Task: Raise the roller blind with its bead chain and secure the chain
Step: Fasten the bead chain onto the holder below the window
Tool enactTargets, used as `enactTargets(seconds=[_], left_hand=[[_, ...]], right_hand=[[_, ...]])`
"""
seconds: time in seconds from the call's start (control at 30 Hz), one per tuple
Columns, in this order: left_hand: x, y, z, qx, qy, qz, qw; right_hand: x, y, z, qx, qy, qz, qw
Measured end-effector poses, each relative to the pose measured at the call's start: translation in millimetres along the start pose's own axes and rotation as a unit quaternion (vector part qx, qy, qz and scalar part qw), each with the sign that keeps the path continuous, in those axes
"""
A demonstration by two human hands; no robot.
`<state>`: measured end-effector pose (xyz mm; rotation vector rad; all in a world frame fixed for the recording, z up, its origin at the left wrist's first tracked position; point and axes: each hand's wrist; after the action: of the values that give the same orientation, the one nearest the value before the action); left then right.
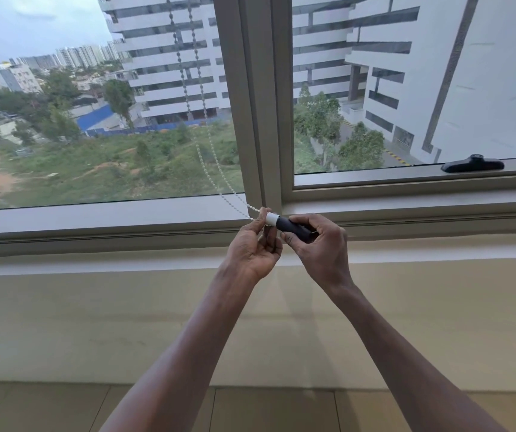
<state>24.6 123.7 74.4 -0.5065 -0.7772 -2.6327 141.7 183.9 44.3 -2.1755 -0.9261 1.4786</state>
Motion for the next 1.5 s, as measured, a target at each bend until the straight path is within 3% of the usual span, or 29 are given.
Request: enactTargets(seconds=[0.87, 1.17, 1.5], left_hand=[[-6, 10, -4, 0.007, -0.029, 0.021, 0.999], [-8, 10, -4, -0.01, -0.047, 0.075, 0.996], [-20, 5, -22, 0.04, -0.096, 0.146, 0.984]], right_hand=[[-6, 13, -5, 0.016, 0.032, -0.033, 0.999], [-4, 12, -7, -0.008, 0.026, -0.027, 0.999], [13, 19, 14, -0.1, 0.068, -0.001, 0.993]])
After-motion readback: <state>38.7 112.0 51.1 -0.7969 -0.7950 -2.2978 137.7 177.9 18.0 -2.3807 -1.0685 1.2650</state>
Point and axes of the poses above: each hand's wrist, its own y-axis away from the middle knuckle, its own z-axis out of the palm, x = y × z, and after that the axes turned 12 degrees about y, right-handed
